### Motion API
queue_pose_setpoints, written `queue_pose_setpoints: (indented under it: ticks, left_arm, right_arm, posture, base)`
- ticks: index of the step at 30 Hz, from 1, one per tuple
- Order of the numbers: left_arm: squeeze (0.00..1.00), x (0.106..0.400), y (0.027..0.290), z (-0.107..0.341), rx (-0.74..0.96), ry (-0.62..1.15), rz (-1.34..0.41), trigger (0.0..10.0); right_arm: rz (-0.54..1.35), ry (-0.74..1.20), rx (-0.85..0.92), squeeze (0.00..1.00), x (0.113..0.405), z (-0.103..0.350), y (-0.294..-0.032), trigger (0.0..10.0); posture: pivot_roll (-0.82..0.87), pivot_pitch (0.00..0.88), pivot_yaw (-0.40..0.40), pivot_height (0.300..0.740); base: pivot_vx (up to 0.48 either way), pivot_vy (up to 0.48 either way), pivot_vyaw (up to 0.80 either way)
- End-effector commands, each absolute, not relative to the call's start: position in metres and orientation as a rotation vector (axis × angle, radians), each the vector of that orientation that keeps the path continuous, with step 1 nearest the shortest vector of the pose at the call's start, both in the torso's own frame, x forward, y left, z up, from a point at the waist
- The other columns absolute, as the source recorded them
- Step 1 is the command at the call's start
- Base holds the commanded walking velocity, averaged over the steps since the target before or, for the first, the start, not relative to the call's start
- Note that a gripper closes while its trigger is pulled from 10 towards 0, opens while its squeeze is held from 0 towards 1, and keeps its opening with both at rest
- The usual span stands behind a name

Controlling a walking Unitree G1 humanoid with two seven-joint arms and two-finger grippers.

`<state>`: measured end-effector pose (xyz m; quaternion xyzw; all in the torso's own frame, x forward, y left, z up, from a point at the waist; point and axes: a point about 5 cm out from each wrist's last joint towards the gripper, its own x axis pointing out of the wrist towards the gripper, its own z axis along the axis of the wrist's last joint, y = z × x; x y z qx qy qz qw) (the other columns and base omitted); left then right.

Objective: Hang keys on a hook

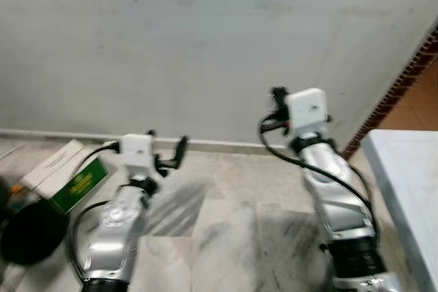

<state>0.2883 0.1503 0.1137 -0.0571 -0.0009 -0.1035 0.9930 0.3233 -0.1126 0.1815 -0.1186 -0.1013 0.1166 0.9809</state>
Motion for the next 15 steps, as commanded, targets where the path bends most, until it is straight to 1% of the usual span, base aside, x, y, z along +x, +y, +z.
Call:
queue_pose_setpoints:
  ticks: [1,15]
  left_arm:
    - [0.00,0.2872,0.1401,0.1147,-0.128,-0.003,-0.245,10.0]
    - [0.00,0.2871,0.1373,0.1142,-0.132,0.002,-0.256,10.0]
  right_arm:
    - [0.201,-0.198,-0.241,0.00,0.3238,0.1818,-0.1225,10.0]
    - [0.197,-0.199,-0.242,0.00,0.3244,0.1816,-0.1230,10.0]
  posture:
    - [-0.04,0.089,0.022,0.740]
    - [-0.04,0.086,0.023,0.740]
  base:
    - [0.401,0.000,0.00]
    - [0.400,0.000,0.00]
